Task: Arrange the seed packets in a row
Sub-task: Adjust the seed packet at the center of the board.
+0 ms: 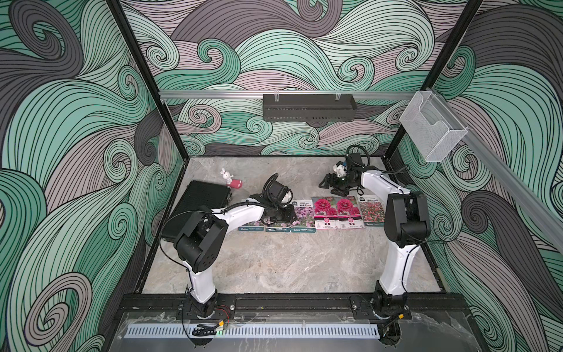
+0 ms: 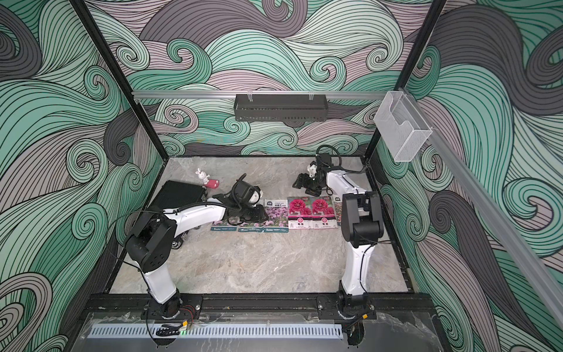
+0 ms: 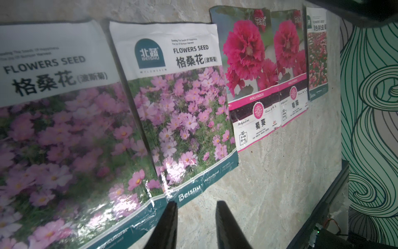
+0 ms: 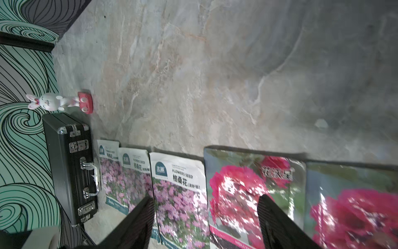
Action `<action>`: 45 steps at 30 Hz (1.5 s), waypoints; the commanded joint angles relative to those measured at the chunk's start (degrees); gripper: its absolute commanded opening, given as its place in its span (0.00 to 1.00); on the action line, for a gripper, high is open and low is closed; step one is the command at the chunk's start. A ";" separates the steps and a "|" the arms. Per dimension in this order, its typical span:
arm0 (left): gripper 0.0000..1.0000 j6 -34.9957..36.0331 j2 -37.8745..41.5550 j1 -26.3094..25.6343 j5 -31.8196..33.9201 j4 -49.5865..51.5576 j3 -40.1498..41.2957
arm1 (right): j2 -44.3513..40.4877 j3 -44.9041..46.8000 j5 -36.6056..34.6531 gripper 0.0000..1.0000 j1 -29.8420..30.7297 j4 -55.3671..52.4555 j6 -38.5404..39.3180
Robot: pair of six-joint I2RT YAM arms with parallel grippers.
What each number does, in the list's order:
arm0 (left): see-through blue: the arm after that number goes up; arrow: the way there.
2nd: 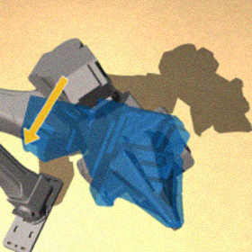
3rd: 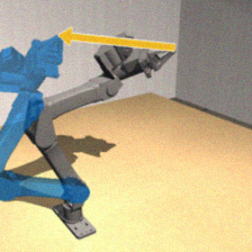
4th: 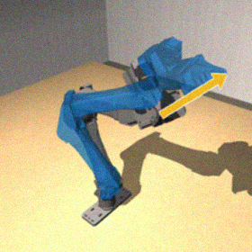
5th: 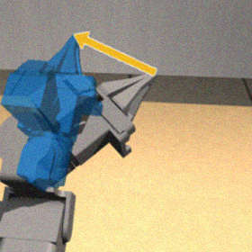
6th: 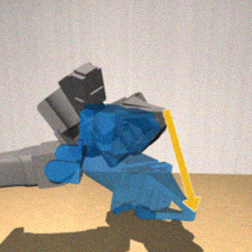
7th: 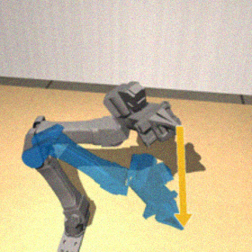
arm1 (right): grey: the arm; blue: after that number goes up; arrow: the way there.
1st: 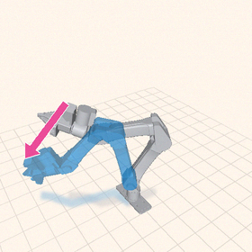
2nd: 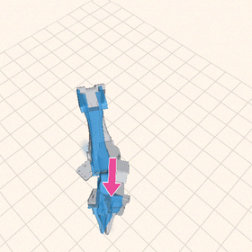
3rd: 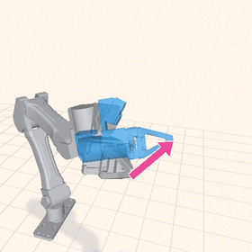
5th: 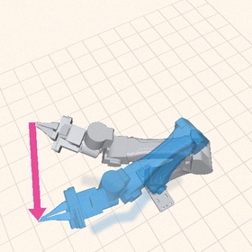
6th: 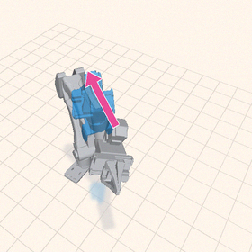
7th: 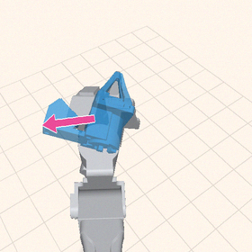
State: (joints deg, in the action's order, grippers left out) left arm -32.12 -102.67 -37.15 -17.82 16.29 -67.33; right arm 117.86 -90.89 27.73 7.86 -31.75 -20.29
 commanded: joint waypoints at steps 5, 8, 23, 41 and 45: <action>0.32 -0.83 3.14 0.14 0.73 0.05 1.14 | 8.06 -8.91 -1.34 0.75 0.90 -1.33 -0.75; 0.32 -0.94 3.44 0.14 0.66 -0.37 1.66 | 9.79 -10.03 -1.28 0.75 1.56 -1.39 -0.80; 0.32 -1.89 4.54 0.14 0.31 -2.73 4.73 | 11.96 -7.65 -0.99 0.75 3.85 -1.12 0.21; 0.32 -2.42 4.22 -0.03 -0.46 -4.63 6.07 | 5.83 0.80 -1.82 0.74 4.34 0.55 0.86; 0.32 -2.42 3.94 0.05 -0.54 -4.68 5.82 | 4.35 -0.10 -2.34 0.77 3.99 0.38 1.36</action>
State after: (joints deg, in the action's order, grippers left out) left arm -34.11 -99.85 -37.15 -18.04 12.23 -61.34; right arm 124.73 -91.02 26.85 11.84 -29.98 -19.75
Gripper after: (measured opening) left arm 0.319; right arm 0.763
